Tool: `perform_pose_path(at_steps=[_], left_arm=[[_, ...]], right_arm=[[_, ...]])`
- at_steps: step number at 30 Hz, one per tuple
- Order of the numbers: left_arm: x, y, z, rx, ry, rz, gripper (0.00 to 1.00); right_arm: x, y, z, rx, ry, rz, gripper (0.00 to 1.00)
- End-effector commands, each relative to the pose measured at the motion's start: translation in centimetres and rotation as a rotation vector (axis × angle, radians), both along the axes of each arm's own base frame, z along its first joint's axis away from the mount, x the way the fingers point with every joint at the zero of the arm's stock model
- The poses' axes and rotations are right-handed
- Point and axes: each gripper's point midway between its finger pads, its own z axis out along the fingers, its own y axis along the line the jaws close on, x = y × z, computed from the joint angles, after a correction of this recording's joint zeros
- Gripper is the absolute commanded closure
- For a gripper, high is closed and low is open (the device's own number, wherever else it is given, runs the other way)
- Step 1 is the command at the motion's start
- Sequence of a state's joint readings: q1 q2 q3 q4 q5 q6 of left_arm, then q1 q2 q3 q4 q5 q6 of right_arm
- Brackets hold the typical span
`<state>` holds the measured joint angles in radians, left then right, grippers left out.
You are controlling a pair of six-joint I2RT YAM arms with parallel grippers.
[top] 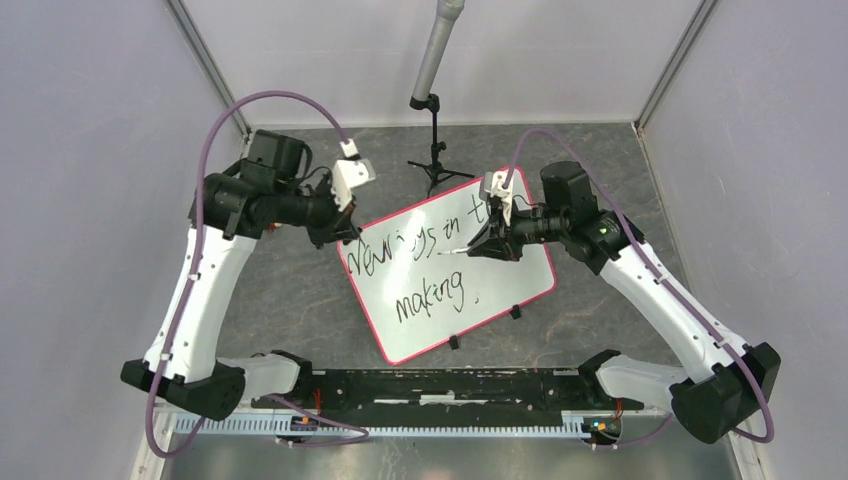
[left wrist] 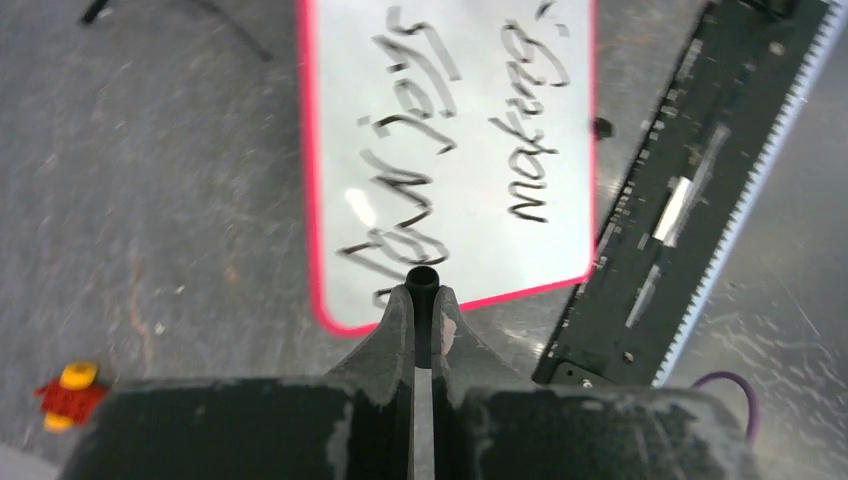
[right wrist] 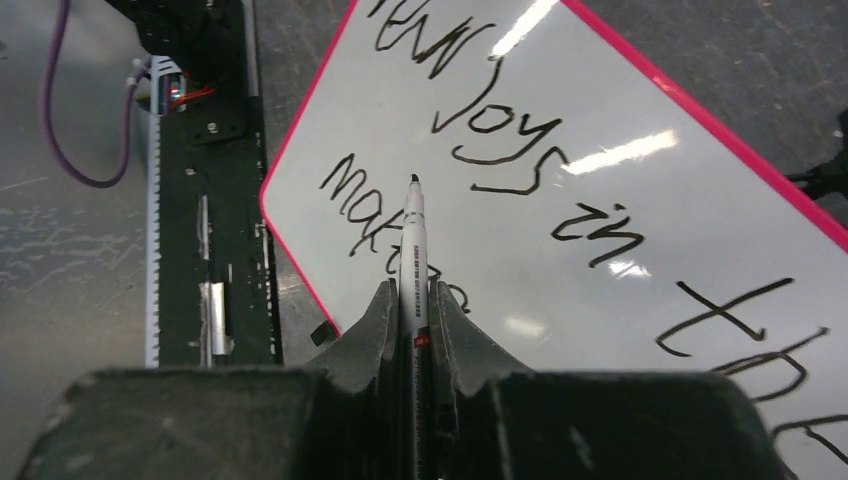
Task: Write a sentence on the whiteboard
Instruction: Close the whiteboard marker at the center of the board.
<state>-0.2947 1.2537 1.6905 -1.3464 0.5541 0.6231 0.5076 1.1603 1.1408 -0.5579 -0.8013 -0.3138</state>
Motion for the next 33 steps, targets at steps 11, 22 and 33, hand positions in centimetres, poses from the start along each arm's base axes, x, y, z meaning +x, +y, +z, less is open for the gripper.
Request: perform_pose_path(at_steps=[11,22,33], left_arm=[[-4.6,-6.5,-2.1,0.342,-0.066,-0.301,0.98],[-6.3,-9.2,-4.4,0.414,-0.04,-0.375,0.98],[-5.7,-9.8,-5.1,0.414,-0.029,-0.332,0.98]], right_arm=[[-5.2,2.4,1.4,0.276,0.343,0.168,1.0],[-5.9,2.8,1.4,0.405,0.529,0.131,1.0],[-4.4,3.1,2.4,0.445,0.509,0.049,1.0]])
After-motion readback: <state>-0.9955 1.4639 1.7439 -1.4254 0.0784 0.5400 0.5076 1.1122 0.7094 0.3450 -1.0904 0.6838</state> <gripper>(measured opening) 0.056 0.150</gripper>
